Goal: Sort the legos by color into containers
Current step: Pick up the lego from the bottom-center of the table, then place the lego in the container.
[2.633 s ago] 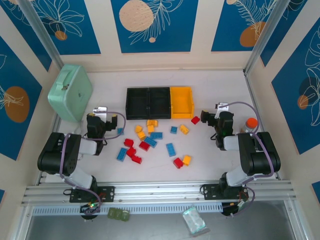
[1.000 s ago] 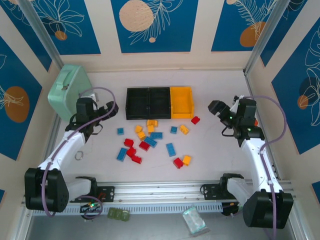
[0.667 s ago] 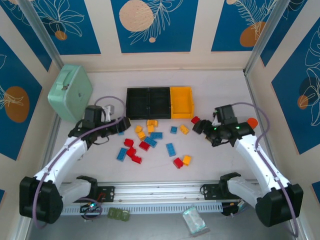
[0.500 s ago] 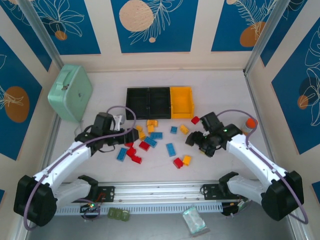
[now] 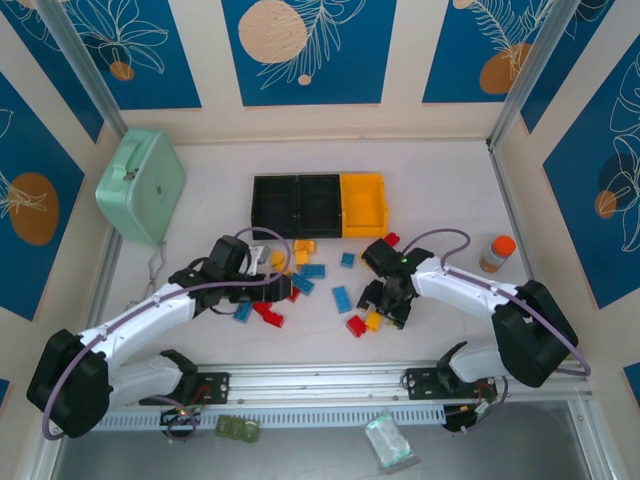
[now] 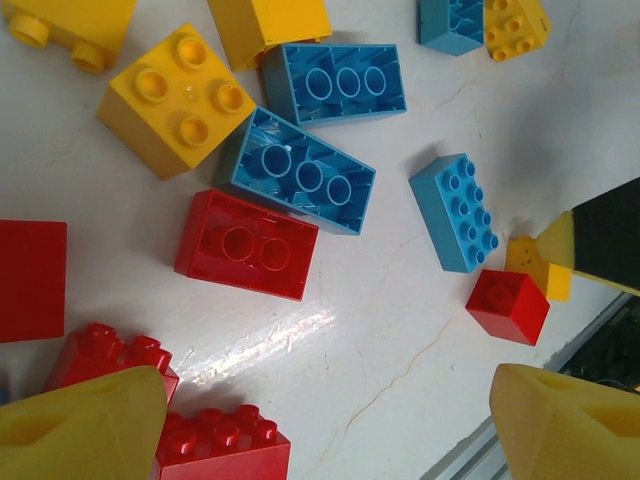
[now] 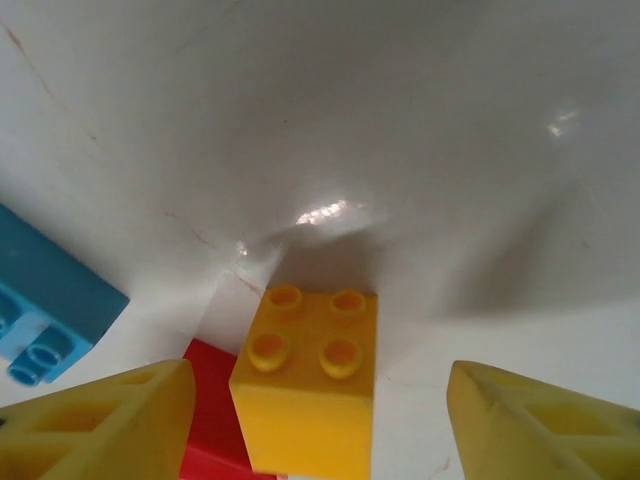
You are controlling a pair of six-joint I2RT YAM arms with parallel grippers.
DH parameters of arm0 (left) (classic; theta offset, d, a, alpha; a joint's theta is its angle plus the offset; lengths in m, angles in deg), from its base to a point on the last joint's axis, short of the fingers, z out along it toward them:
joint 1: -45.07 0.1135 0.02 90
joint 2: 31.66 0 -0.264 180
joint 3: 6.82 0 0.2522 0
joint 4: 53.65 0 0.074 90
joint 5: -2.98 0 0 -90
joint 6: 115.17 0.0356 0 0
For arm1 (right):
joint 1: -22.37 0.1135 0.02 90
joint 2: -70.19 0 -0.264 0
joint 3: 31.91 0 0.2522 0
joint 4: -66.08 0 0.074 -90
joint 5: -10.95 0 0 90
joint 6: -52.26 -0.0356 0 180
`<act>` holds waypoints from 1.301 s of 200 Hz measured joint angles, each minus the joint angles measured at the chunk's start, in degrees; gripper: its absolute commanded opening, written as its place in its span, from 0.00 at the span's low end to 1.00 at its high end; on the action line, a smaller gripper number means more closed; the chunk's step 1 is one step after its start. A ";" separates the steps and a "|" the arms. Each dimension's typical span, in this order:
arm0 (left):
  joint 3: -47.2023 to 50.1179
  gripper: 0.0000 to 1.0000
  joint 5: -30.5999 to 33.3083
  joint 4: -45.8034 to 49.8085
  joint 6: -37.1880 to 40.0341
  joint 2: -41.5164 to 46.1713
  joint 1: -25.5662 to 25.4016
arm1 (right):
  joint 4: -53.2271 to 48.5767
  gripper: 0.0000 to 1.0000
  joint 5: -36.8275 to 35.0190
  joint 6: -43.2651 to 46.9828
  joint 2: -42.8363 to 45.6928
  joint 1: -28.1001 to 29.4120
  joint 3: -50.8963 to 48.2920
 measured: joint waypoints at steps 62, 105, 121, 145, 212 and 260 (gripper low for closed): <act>0.00 0.83 1.07 -1.40 -1.05 -2.75 -2.03 | 0.37 0.31 -0.90 0.61 -2.27 0.22 1.01; -0.15 0.83 1.18 -2.62 -1.62 -4.11 -2.25 | -3.43 0.29 -3.02 5.09 0.96 -3.63 7.58; -0.79 0.83 1.49 -2.64 -2.38 -4.87 -2.45 | -3.93 0.28 -3.39 7.61 1.20 -6.19 11.91; -2.64 0.83 2.29 -2.82 -3.76 -5.64 -2.56 | -4.20 0.28 -3.61 12.26 -0.26 -10.25 19.21; -4.66 0.83 2.71 -5.88 -8.57 -6.32 -2.67 | -4.02 0.29 -3.58 22.58 -20.76 -17.55 43.30; -4.63 0.83 4.02 -5.60 -10.14 -5.25 -2.86 | -5.57 0.31 -3.65 25.57 -36.92 -19.85 57.77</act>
